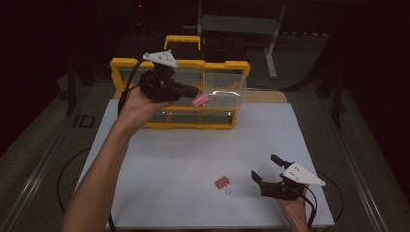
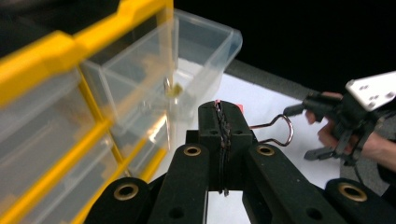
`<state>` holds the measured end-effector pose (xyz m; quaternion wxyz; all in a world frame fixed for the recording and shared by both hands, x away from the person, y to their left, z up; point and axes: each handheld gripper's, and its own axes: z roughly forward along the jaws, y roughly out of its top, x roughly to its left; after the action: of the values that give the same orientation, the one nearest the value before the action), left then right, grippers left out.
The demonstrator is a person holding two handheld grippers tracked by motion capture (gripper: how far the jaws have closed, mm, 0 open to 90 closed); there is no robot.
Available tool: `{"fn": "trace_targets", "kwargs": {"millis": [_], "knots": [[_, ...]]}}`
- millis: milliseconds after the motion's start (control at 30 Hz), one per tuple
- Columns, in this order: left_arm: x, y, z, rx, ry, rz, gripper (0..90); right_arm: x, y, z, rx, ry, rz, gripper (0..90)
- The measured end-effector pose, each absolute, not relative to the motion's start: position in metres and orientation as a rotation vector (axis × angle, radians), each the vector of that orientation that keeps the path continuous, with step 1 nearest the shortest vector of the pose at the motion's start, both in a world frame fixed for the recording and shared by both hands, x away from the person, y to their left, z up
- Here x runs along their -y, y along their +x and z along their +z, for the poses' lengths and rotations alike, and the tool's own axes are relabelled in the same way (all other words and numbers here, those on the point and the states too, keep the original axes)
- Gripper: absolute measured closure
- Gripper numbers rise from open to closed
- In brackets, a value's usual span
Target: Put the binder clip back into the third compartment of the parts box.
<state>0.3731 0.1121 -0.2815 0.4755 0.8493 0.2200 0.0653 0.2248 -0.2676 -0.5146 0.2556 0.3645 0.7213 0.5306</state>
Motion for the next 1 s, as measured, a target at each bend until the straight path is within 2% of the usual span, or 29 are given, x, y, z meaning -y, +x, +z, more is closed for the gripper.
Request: {"fn": "trace_targets", "kwargs": {"millis": [533, 933, 967, 1000], "knots": [[-0.094, 0.398, -0.248, -0.602, 2.018, 0.257, 89.8, 0.268, 0.225, -0.515, -1.963, 0.988, 1.440, 7.6], [-0.080, 0.414, -0.253, -0.647, 2.005, 0.266, 89.4, 0.267, 0.225, -0.515, -1.963, 0.989, 1.441, 7.6], [-0.079, 0.416, -0.255, -0.665, 1.998, 0.273, 88.6, 0.268, 0.225, -0.515, -1.963, 0.989, 1.445, 7.6], [-0.080, 0.417, -0.256, -0.684, 1.984, 0.263, 80.2, 0.268, 0.225, -0.515, -1.963, 0.988, 1.445, 7.6]]}}
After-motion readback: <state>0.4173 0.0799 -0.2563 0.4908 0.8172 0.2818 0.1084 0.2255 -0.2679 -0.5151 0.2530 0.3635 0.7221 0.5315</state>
